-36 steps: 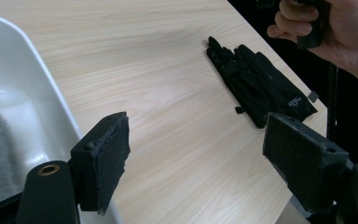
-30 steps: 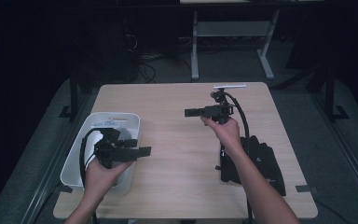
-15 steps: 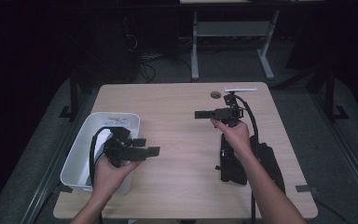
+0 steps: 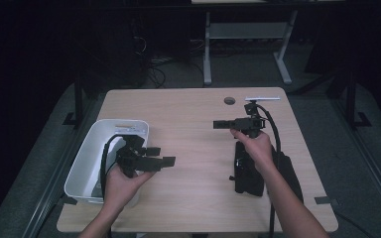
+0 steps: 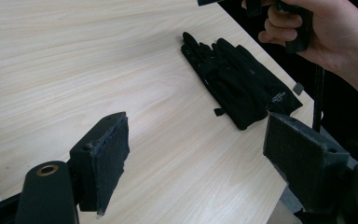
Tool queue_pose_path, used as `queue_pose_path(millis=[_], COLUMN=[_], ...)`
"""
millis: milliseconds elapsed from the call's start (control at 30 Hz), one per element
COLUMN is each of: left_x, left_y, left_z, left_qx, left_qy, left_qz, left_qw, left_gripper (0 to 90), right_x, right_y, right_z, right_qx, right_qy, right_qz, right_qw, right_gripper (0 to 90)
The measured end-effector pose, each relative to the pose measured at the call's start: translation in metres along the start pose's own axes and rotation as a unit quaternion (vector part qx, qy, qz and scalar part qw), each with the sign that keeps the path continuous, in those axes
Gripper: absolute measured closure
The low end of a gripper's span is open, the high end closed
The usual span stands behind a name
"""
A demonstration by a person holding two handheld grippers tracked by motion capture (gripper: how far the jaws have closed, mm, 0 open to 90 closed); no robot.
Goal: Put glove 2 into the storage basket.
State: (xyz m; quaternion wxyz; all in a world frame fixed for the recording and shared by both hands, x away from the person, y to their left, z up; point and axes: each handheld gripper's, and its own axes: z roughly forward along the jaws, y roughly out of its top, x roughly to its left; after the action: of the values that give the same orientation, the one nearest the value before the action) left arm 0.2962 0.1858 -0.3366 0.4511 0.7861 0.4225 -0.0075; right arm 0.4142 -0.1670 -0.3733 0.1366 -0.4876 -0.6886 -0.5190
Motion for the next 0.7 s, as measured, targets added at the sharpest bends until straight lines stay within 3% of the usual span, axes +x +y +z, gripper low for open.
queue_pose_path(millis=[300,700], left_x=[-0.008,-0.023], left_y=[0.001,0.005], left_z=[0.011,0.038], left_qx=[0.009,0.024], left_qy=[-0.005,-0.021], left_qz=[0.011,0.022], left_qw=[0.9999,0.9993], left_gripper=[21.9,21.6], right_x=[-0.007,-0.021], right_y=[-0.007,-0.020], right_z=[-0.014,-0.048], right_qx=[-0.003,-0.015], right_qy=[-0.011,-0.029], right_qz=[0.004,0.011], right_qw=[0.9999,0.9994], right_gripper=[36.1,36.0])
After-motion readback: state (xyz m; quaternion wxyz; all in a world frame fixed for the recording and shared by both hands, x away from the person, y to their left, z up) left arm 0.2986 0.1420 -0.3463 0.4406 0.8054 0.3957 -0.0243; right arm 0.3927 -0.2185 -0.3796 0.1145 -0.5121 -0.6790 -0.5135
